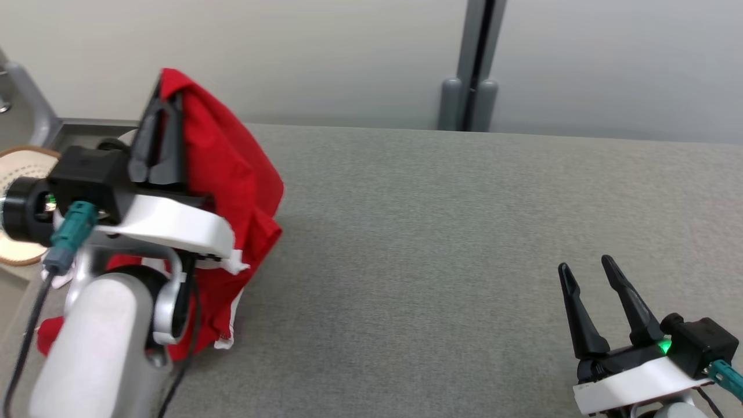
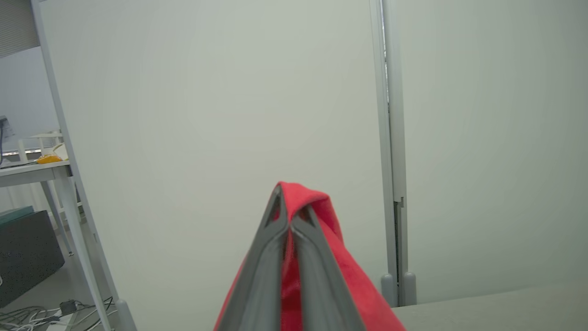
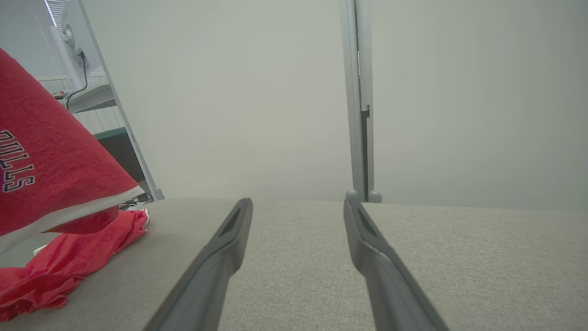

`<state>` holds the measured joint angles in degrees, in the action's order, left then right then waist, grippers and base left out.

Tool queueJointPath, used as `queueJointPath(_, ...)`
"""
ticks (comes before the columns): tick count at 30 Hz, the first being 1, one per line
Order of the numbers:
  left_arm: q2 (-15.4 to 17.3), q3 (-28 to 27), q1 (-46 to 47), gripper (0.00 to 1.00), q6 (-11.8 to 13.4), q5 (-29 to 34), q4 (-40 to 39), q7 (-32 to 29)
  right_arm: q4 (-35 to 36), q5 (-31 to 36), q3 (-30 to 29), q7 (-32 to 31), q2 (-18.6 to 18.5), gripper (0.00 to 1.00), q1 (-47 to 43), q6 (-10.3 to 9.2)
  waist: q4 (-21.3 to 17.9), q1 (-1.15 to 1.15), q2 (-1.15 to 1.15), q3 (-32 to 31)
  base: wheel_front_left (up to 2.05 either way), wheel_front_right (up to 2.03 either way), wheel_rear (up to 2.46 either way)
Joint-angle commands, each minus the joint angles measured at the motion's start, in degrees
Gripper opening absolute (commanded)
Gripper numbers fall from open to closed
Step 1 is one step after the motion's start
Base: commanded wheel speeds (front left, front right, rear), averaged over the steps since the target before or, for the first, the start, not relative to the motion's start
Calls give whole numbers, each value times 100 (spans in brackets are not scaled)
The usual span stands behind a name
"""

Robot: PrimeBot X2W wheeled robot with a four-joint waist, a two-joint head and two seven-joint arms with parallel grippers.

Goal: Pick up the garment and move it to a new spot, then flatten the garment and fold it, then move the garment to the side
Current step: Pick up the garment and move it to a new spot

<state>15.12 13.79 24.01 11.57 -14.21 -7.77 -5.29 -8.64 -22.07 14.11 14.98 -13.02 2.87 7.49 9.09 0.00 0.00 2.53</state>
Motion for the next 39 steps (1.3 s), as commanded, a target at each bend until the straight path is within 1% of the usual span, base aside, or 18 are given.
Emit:
queueJointPath(1, -63, 60, 108, 0, -32, -26, -23, 6, -15, -6, -5, 31, -7, 100, 80, 0, -187, 0, 0, -4, 0, 0, 0)
queueJointPath(6, -529, 456, 333, 0, -88, -97, 112, 93, -15, -43, -39, 31, -24, 100, 165, 0, -574, 0, 0, 74, 0, 0, 0)
queueJointPath(10, -926, 853, 582, 0, -46, -63, 408, 186, 13, -112, -46, 31, -68, 100, 257, 0, -960, 0, 0, 235, 0, 0, 0)
queueJointPath(11, -998, 967, 655, 0, -30, -64, 506, 234, 23, -126, -52, 31, -82, 100, 284, 0, -1059, 0, 0, 285, 0, 0, 0)
queueJointPath(12, -998, 967, 655, 0, -30, -64, 506, 234, 23, -126, -52, 31, -82, 100, 284, 0, -1059, 0, 0, 285, 0, 0, 0)
queueJointPath(15, -1145, 1320, 839, 0, 68, -153, 908, 377, 57, -210, -42, 31, -144, 100, 403, 0, -1388, 0, 0, 479, 0, 0, 0)
queueJointPath(18, -1196, 1676, 1073, 0, 225, -285, 1418, 591, 83, -286, -2, 31, -206, 100, 528, 0, -1732, 0, 0, 707, 0, 0, 0)
queueJointPath(25, -1208, 2850, 1809, 0, 836, -1397, 2414, 1245, 69, -528, 86, 32, -240, 100, 864, 0, -2528, 0, 0, 1222, 0, 0, 0)
queueJointPath(29, -1206, 3667, 2178, 0, 1034, -2200, 2863, 1560, -14, -613, 107, 31, -226, 100, 971, 0, -2836, 0, 0, 1358, 0, 0, 0)
queueJointPath(30, -1207, 3900, 2269, 89, 1030, -2399, 2951, 1628, -35, -626, 104, 31, -218, 100, 1000, 0, -2884, 0, 0, 1371, 0, 0, 0)
queueJointPath(31, -1210, 4084, 2334, 100, 1051, -2606, 3007, 1688, -50, -638, 112, 31, -210, 100, 1027, 0, -2921, 0, 0, 1379, 0, 0, 0)
queueJointPath(35, -1206, 4744, 2591, 100, 1144, -3271, 3231, 1867, -95, -639, 46, 31, -191, 100, 1029, 0, -2921, 0, 0, 1345, 0, 0, 0)
queueJointPath(37, -1205, 4887, 2688, 100, 1180, -3553, 3283, 1943, -80, -602, 17, 32, -195, 100, 997, 0, -2812, 0, 0, 1295, 0, 0, 0)
queueJointPath(39, -1208, 4859, 2748, 100, 1183, -3832, 3270, 2010, -64, -561, -20, 31, -217, 100, 935, 0, -2645, 0, 0, 1229, 0, 0, 0)
